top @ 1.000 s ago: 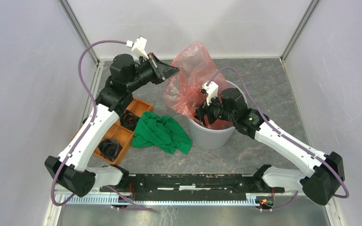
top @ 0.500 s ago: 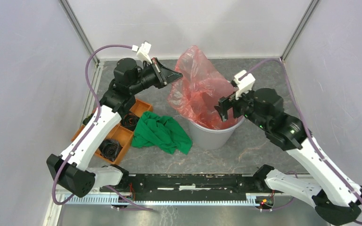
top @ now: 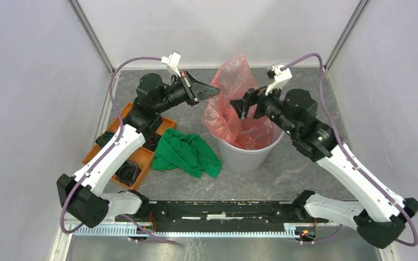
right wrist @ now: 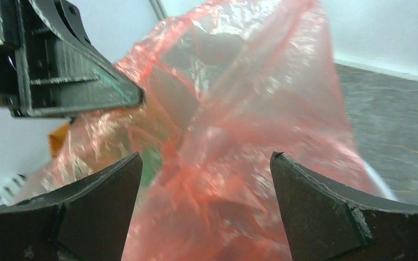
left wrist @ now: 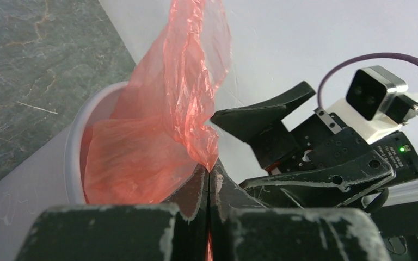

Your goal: Put the trash bags into the trash bin

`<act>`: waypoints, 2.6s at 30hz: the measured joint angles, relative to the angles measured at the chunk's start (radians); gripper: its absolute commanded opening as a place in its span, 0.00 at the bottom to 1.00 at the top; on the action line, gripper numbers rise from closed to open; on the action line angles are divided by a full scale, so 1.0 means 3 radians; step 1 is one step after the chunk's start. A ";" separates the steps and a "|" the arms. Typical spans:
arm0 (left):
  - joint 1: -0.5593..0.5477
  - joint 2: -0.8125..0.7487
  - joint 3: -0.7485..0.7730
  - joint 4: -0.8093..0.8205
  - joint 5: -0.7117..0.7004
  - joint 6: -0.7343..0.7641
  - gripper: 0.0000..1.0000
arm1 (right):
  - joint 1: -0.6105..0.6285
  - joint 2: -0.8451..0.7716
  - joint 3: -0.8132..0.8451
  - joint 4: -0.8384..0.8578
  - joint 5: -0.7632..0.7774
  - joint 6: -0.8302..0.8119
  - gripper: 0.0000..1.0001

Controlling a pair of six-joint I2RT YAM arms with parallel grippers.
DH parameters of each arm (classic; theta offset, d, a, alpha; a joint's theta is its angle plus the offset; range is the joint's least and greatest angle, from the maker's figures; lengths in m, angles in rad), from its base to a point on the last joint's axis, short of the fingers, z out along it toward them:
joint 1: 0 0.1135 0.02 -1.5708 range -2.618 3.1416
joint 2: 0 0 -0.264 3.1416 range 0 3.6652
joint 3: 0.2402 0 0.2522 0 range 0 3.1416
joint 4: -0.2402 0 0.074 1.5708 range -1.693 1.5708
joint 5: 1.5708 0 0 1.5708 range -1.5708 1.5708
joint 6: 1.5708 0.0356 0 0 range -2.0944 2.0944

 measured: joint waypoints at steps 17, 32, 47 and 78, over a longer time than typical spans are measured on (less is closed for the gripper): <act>-0.0022 -0.0112 -0.0107 0.0043 -0.0064 -0.0081 0.02 | 0.0003 0.0426 -0.0378 0.0919 0.0596 0.0689 0.12; -0.0022 -0.0117 -0.0118 -0.0039 -0.0117 -0.0081 0.02 | 0.0003 0.0263 -0.0367 0.0893 0.0450 0.0315 0.89; -0.0050 -0.0120 -0.0113 -0.0174 -0.0158 -0.0078 0.02 | 0.0013 0.0650 -0.0371 0.1106 0.0647 0.0540 0.01; -0.0089 0.0015 -0.0229 -0.0437 -0.0354 -0.0107 0.02 | -0.0023 -0.0406 0.0448 -0.1555 0.1932 -0.1362 0.01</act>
